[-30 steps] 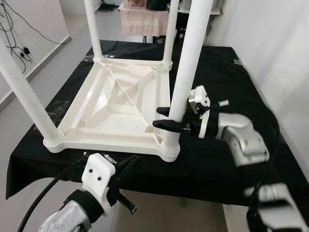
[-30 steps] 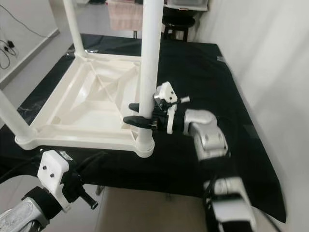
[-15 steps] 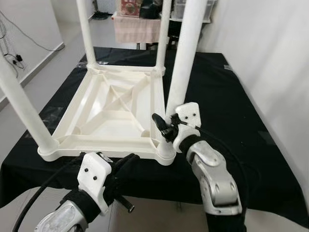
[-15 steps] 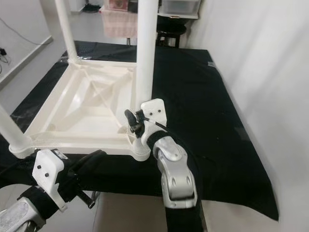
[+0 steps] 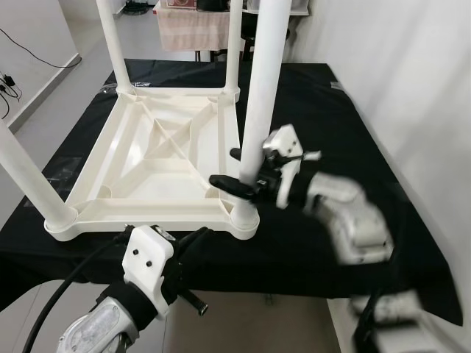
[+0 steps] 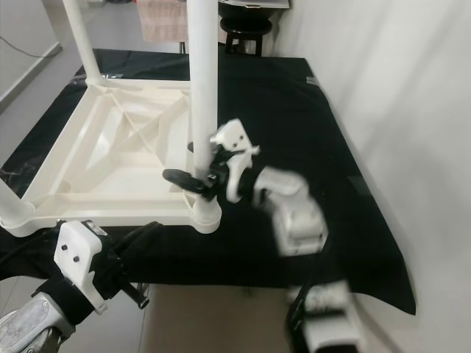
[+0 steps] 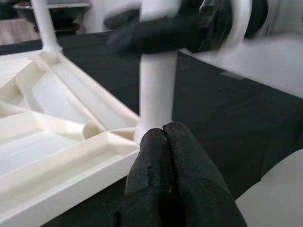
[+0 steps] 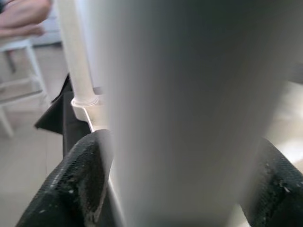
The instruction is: Building children table
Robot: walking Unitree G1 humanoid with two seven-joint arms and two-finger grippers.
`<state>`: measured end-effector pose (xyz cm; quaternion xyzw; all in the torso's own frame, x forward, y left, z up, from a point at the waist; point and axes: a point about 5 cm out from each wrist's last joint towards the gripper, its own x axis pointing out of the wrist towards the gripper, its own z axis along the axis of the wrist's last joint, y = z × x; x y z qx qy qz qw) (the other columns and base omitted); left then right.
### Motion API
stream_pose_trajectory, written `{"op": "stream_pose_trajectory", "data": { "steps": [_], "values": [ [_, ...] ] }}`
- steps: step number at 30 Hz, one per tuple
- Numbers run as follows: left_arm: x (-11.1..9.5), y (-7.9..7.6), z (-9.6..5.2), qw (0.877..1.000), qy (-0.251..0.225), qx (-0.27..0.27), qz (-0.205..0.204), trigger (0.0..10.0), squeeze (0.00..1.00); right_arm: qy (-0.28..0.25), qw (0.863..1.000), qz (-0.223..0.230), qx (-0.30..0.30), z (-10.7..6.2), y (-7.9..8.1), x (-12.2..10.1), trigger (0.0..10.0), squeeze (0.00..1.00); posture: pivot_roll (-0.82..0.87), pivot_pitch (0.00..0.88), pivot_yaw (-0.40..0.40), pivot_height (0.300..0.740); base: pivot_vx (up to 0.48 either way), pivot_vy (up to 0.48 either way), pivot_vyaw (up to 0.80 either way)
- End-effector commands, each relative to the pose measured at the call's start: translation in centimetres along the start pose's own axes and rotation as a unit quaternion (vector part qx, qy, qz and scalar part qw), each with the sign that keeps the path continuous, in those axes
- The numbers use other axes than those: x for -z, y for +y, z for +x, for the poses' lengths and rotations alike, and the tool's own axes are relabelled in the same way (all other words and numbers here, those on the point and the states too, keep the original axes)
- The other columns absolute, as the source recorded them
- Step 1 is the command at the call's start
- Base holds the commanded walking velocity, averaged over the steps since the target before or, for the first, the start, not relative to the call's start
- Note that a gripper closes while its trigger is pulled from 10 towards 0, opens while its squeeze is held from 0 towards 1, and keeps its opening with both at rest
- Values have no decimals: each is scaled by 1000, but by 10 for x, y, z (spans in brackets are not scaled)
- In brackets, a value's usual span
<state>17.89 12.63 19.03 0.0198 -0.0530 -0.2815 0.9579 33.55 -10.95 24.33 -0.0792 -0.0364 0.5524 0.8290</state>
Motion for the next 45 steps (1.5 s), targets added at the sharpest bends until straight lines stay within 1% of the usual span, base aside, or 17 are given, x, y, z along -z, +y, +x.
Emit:
{"op": "stream_pose_trajectory", "data": {
  "steps": [1,4,9,10,11,22,25,28,29,30,31,32,33,34,38,42,45],
  "values": [
    [2,-1,0,1000,3,0,-3,10000,0,-8,999,8,-37,4,4,4,10000,0,13,105,-77,740,0,0,0],
    [2,-1,0,1000,4,-1,-3,10000,0,-24,997,41,-61,7,-7,5,10000,0,25,106,-79,740,0,0,0],
    [2,-2,-1,1000,5,-1,-3,10000,0,-23,996,48,-67,9,-8,10,10000,0,31,110,-76,740,0,0,0],
    [2,-2,-2,1000,5,-2,-4,10000,0,-21,996,57,-72,10,-10,14,9294,0,35,115,-77,740,0,0,0],
    [1,-3,-2,1000,6,-2,-4,10000,0,-24,995,68,-67,12,-12,17,0,0,36,119,-76,740,0,0,0],
    [0,-3,-5,1000,8,-3,-5,10000,0,-28,993,85,-75,10,-19,28,0,0,38,131,-73,740,0,0,0],
    [0,-3,-6,1000,10,-2,-6,10000,0,-23,996,88,-16,10,-24,35,0,0,39,136,-70,740,0,0,0],
    [0,-3,-7,1000,10,-2,-6,10000,0,-23,996,88,-10,10,-24,35,0,0,39,136,-70,740,0,0,0],
    [0,-3,-7,1000,10,-3,-6,10000,0,-17,996,87,18,10,-24,38,0,0,38,141,-75,740,0,0,0],
    [-1,-3,-7,1000,9,-4,-5,10000,0,-12,984,66,165,14,-27,43,0,0,35,151,-83,740,0,0,0],
    [-1,-3,-7,1000,9,-4,-5,10000,0,-12,984,66,165,14,-27,43,0,0,35,151,-83,740,0,0,0],
    [-1,-2,-7,1000,8,-4,-4,10000,0,-14,960,51,275,13,-29,46,0,0,33,153,-82,740,0,0,0],
    [-1,-2,-7,1000,8,-4,-4,10000,0,-14,960,51,275,13,-29,46,0,0,33,153,-82,740,0,0,0],
    [-2,0,-7,1000,8,-5,-3,10000,0,-10,916,56,398,12,-9,58,0,0,28,156,-68,740,0,0,0],
    [-2,1,-6,1000,8,-4,-2,10000,0,-4,925,27,378,22,7,61,0,0,28,156,-68,740,0,0,0],
    [-1,1,-6,1000,9,-2,-4,10000,0,9,921,64,384,23,-3,69,0,0,34,141,-62,740,0,0,0],
    [-1,2,-5,1000,9,-3,-3,10000,0,11,926,61,372,26,0,69,0,0,43,140,-62,740,0,0,0]
  ]
}}
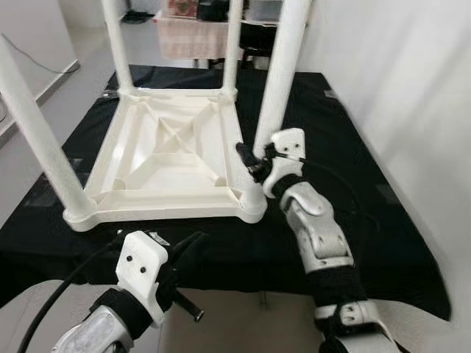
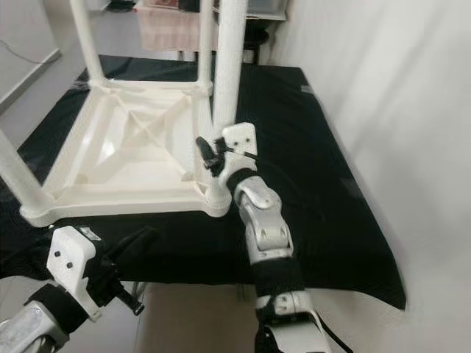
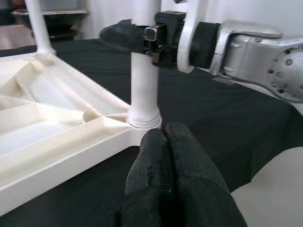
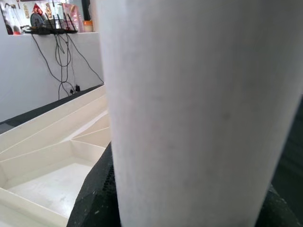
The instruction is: Building children table
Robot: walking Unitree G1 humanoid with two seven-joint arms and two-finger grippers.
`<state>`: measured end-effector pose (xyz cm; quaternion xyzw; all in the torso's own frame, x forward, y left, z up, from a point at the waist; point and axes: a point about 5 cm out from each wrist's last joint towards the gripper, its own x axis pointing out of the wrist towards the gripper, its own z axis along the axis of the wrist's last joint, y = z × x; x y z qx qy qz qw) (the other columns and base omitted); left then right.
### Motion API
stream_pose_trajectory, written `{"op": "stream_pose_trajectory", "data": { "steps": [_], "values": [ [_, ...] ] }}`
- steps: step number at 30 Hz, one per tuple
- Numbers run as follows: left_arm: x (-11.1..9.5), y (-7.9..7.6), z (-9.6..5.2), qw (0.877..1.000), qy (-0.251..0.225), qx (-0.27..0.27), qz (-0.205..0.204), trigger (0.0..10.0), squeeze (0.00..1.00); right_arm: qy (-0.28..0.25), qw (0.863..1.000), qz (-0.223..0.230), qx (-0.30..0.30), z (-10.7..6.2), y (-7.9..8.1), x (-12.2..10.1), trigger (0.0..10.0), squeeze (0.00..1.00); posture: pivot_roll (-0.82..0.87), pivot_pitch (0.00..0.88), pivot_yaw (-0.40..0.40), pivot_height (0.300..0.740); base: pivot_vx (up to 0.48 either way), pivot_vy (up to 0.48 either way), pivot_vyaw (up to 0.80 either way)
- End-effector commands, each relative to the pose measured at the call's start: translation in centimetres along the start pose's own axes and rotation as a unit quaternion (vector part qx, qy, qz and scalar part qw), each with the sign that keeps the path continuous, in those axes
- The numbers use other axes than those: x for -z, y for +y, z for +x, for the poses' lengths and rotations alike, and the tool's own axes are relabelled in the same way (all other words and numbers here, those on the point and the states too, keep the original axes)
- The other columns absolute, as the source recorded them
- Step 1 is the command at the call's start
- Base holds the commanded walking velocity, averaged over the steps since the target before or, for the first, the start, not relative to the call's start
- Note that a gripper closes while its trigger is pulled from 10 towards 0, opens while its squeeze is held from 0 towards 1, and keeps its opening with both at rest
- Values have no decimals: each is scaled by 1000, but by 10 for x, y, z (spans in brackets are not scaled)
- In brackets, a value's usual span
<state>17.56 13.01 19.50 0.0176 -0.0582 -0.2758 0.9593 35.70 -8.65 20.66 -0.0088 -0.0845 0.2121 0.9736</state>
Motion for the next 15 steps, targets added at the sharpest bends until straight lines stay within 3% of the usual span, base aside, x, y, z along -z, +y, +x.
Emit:
{"op": "stream_pose_trajectory", "data": {
  "steps": [1,2,6,7,8,11,12,13,14,15],
  "values": [
    [4,0,-1,1000,14,3,-2,10000,0,65,998,6,8,-8,-3,31,0,0,43,140,-62,740,0,0,0],
    [4,0,-1,1000,14,0,-1,10000,0,68,998,7,-4,-8,1,30,10000,0,57,140,-64,740,0,0,0],
    [4,0,-1,1000,14,-1,0,10000,0,67,997,24,-21,-8,7,26,10000,0,61,138,-67,740,0,0,0],
    [4,0,-1,1000,14,-2,0,10000,0,60,997,37,-39,-7,10,21,10000,510,61,138,-67,740,0,0,0],
    [4,0,0,1000,14,-2,-1,10000,0,45,993,57,-98,-5,15,12,10000,1000,62,133,-74,740,0,0,0],
    [4,1,0,1000,14,-2,-1,10000,0,34,987,69,-141,-5,18,6,10000,1000,62,133,-74,740,0,0,0],
    [4,1,0,1000,14,-2,-1,10000,0,27,978,60,-197,-5,18,0,10000,1000,63,132,-76,740,0,0,0],
    [5,1,1,1000,14,-3,-1,10000,0,24,964,31,-263,-4,14,-5,10000,506,66,125,-79,740,0,0,0],
    [5,1,1,1000,14,-3,-1,10000,0,24,964,31,-263,-4,14,-5,10000,506,66,125,-79,740,0,0,0],
    [5,1,1,1000,14,-3,-1,10000,0,30,949,4,-313,-5,9,-7,10000,0,69,124,-81,740,0,0,0]
  ]
}}
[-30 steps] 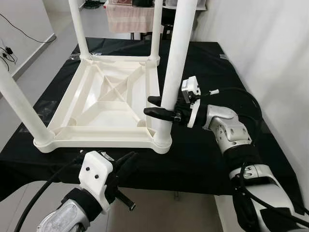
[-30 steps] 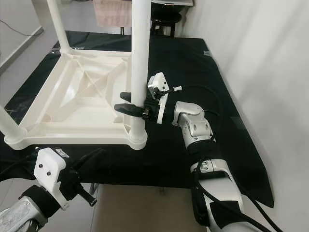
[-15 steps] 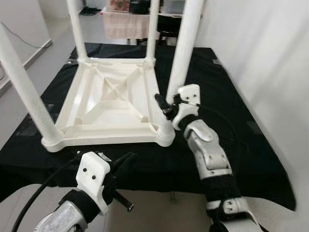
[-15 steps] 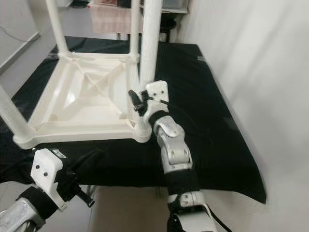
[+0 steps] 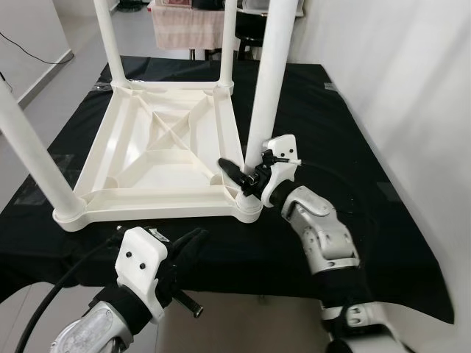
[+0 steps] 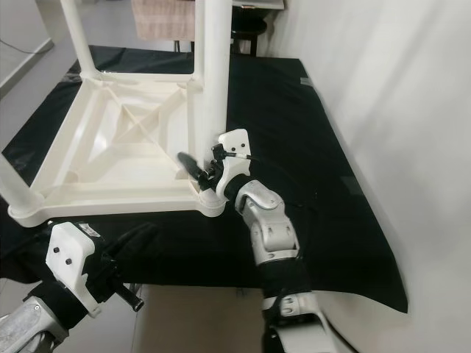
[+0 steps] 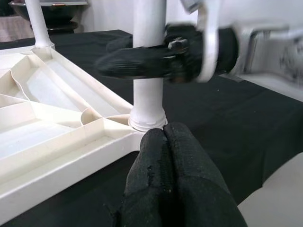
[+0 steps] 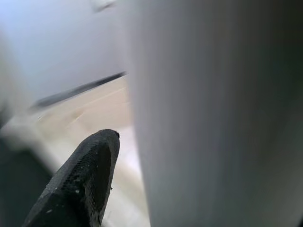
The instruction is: Building children table
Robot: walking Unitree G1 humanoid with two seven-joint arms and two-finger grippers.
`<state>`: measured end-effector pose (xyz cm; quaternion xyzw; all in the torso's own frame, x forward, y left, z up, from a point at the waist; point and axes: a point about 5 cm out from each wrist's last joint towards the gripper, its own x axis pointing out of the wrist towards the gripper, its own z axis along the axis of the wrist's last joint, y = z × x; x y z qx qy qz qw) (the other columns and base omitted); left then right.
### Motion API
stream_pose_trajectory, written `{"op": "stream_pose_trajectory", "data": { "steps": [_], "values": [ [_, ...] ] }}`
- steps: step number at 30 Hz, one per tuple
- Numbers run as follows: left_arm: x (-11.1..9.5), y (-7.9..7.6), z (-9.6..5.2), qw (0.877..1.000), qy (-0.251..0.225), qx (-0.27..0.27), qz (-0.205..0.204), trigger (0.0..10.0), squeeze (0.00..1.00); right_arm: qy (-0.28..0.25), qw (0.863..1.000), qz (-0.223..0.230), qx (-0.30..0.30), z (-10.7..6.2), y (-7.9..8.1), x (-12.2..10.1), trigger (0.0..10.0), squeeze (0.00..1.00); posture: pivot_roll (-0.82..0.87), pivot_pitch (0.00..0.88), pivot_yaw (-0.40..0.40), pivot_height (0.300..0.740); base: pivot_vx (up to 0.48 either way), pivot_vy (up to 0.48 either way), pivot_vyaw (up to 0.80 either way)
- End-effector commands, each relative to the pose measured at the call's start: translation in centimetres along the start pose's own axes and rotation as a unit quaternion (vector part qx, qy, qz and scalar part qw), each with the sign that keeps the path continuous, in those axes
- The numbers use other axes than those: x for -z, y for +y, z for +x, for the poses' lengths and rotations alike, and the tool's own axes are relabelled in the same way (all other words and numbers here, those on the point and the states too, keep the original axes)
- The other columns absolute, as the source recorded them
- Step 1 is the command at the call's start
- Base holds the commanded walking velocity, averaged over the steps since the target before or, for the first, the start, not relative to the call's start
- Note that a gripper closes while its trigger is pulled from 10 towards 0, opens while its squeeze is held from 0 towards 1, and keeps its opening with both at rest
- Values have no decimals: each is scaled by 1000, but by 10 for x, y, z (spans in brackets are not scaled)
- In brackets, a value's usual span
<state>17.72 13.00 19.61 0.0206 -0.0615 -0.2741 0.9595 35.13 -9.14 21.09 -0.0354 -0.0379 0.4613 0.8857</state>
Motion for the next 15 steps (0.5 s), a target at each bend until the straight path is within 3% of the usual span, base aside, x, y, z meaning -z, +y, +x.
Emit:
{"op": "stream_pose_trajectory", "data": {
  "steps": [1,2,3,4,5,12,13,14,15],
  "values": [
    [6,0,0,1000,16,-2,-5,10000,0,2,995,-27,-96,4,7,-4,10000,0,69,124,-81,740,0,0,0],
    [6,0,0,1000,16,-2,-5,10000,0,2,995,-27,-96,4,7,-4,10000,0,69,124,-81,740,0,0,0],
    [6,0,0,1000,16,-2,-5,10000,0,12,989,-31,-143,0,5,-5,10000,0,74,119,-86,740,0,0,0],
    [6,0,0,1000,16,-2,-5,10000,0,12,989,-31,-143,0,5,-5,10000,0,74,119,-86,740,0,0,0],
    [7,-1,0,1000,16,-2,-6,10000,0,20,983,-38,-179,-2,3,-8,10000,0,76,118,-87,740,0,0,0],
    [7,-1,-1,1000,17,-4,-7,10000,0,24,974,-29,-225,0,-3,-16,10000,0,88,116,-91,740,0,0,0],
    [7,-2,-1,1000,18,-4,-8,10000,0,22,972,-22,-234,2,-5,-17,9059,0,90,116,-91,740,0,0,0],
    [7,-2,-1,1000,18,-4,-8,10000,0,22,972,-22,-234,2,-5,-17,9059,0,90,116,-91,740,0,0,0],
    [7,-2,-1,1000,18,-3,-8,10000,0,20,969,-12,-246,3,-7,-18,1765,0,92,117,-92,740,0,0,0]
  ]
}}
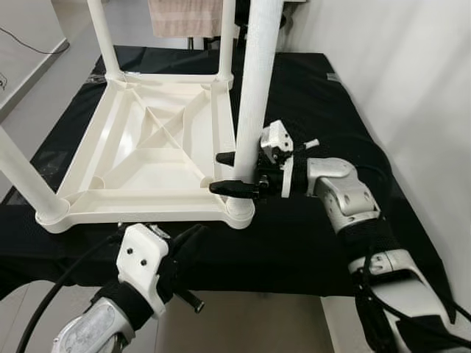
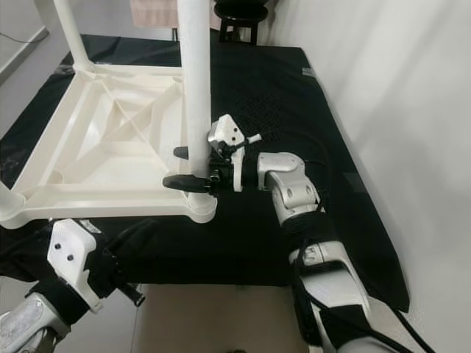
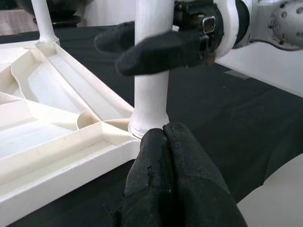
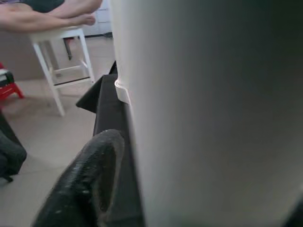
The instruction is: Building children table
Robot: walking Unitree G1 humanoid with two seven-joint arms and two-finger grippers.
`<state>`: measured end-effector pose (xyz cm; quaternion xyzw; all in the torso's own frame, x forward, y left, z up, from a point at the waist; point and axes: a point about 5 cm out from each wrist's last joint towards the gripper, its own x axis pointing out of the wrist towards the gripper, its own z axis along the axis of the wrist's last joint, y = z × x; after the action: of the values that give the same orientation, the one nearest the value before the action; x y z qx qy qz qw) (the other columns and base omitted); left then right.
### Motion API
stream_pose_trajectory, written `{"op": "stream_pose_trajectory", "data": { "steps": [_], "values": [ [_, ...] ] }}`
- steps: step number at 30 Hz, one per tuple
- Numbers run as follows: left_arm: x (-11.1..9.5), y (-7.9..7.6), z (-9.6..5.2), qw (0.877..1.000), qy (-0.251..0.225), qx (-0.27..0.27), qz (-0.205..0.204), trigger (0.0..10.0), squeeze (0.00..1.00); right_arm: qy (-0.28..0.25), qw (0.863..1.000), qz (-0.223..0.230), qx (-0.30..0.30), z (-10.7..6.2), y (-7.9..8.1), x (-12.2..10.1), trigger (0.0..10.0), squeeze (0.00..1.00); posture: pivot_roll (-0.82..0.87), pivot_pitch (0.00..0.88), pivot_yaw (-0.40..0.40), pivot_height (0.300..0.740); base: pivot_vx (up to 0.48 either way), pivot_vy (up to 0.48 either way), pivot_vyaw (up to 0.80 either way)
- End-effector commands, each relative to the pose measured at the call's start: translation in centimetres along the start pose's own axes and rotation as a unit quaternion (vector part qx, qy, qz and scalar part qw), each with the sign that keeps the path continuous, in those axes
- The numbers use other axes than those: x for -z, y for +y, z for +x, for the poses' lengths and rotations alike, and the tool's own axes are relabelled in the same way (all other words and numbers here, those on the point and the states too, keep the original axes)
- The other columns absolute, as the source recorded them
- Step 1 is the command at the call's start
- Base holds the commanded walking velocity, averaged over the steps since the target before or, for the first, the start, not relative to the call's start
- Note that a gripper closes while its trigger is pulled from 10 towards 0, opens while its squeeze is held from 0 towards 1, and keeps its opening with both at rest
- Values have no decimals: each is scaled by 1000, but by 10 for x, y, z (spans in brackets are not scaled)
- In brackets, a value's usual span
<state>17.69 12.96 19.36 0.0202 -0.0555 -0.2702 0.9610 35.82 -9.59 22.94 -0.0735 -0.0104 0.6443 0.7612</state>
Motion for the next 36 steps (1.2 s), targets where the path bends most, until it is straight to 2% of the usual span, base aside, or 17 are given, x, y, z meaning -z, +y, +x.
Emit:
{"op": "stream_pose_trajectory", "data": {
  "steps": [1,9,16,17,18,19,20,21,22,23,25,26,27,28,34,35,36],
  "values": [
    [5,-2,-1,1000,12,1,-7,10000,0,-16,999,11,-34,2,0,-1,0,0,92,117,-92,740,0,0,0],
    [5,-4,-1,1000,12,1,-9,10000,0,-21,998,26,-60,-8,-2,3,0,0,78,120,-90,740,0,0,0],
    [5,-4,-1,1000,12,2,-10,10000,0,-25,998,21,-46,-14,2,5,0,0,65,119,-93,740,0,0,0],
    [5,-4,0,1000,10,1,-10,10000,0,-26,998,31,41,-6,11,15,0,0,45,122,-108,740,0,0,0],
    [5,-4,0,1000,10,1,-9,10000,0,-26,997,34,66,-4,14,17,0,0,44,123,-108,740,0,0,0],
    [4,-2,0,1000,9,0,-9,10000,0,-26,979,49,197,11,19,30,0,0,36,125,-100,740,0,0,0],
    [4,-2,0,1000,8,-1,-8,10000,0,-25,955,60,290,18,22,39,0,0,36,125,-100,740,0,0,0],
    [4,-2,0,1000,8,-1,-8,10000,0,-25,955,60,290,18,22,39,0,0,36,125,-100,740,0,0,0],
    [4,0,1,1000,8,-1,-8,10000,0,-9,914,100,393,18,33,54,0,0,19,125,-95,740,0,0,0],
    [5,1,2,1000,7,-1,-7,10000,0,2,895,88,438,21,48,59,0,0,18,118,-92,740,0,0,0],
    [5,2,3,1000,7,-1,-7,10000,0,8,897,70,436,26,57,60,0,0,17,117,-90,740,0,0,0],
    [6,3,6,1000,5,0,-6,10000,0,10,908,50,415,34,61,60,0,0,8,100,-82,740,0,0,0],
    [6,3,6,1000,5,0,-6,10000,0,10,908,50,415,34,61,60,0,0,8,100,-82,740,0,0,0],
    [7,4,8,1000,3,-1,-5,10000,0,12,911,58,408,36,54,61,0,0,13,91,-89,740,0,0,0],
    [8,4,11,1000,2,-3,-5,10000,0,18,920,72,386,38,47,61,0,0,8,87,-94,740,0,0,0],
    [8,4,11,1000,1,-5,-4,10000,0,8,935,80,347,41,43,55,10000,871,8,81,-97,740,0,0,0],
    [8,5,12,1000,0,-6,-4,10000,0,0,944,86,319,42,41,50,10000,871,8,81,-97,740,0,0,0]
  ]
}}
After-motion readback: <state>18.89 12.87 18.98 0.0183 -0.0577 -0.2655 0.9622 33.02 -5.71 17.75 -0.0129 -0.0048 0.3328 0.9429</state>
